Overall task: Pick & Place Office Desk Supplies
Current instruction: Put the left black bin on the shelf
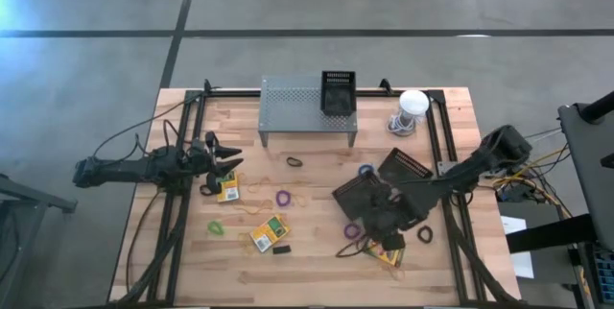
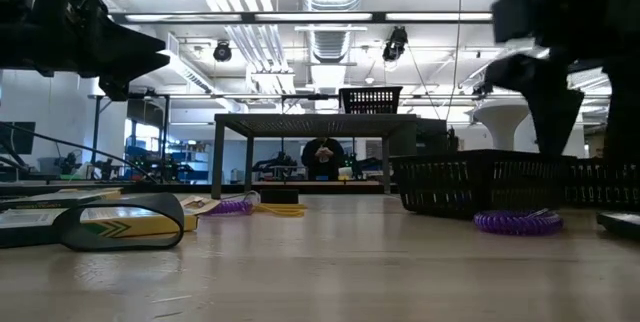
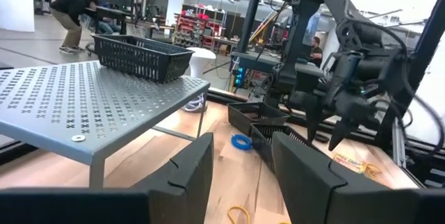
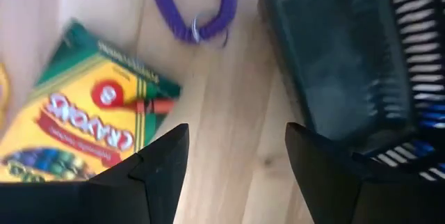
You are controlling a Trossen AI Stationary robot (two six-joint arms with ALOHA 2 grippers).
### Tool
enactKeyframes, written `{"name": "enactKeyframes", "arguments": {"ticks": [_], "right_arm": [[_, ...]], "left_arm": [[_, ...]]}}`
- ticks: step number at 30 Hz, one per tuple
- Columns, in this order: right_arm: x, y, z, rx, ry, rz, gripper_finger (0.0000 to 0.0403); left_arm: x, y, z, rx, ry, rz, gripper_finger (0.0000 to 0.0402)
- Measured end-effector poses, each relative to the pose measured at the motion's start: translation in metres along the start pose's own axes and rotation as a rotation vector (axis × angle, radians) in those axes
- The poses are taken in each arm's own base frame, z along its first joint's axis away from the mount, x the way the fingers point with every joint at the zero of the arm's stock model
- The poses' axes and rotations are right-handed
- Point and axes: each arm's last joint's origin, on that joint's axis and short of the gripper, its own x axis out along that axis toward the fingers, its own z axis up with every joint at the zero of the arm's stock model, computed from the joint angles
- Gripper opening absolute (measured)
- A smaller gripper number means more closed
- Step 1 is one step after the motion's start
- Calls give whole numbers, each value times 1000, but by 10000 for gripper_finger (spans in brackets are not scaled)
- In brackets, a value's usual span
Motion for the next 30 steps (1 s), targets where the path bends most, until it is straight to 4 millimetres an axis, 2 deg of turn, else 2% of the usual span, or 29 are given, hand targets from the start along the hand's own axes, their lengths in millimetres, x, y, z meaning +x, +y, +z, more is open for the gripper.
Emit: {"name": "enactKeyframes", "arguments": {"ticks": [4,10,17,19,25,30], "right_arm": [[-10,2,-15,-5,-92,7,236],[-4,-3,-41,-64,-67,-32,224],[-28,-4,-26,-73,-271,-14,205],[-30,-7,-26,-101,-286,-39,203],[-7,-27,-30,-104,-205,-120,201],[12,-36,-29,-91,-137,-34,193]], "left_arm": [[0,0,0,-29,-2,0,152],[0,0,0,-54,1,0,152],[0,0,0,-75,4,1,152],[0,0,0,-75,4,1,152],[0,0,-1,-75,5,1,152],[0,0,-1,-76,6,2,152]]}}
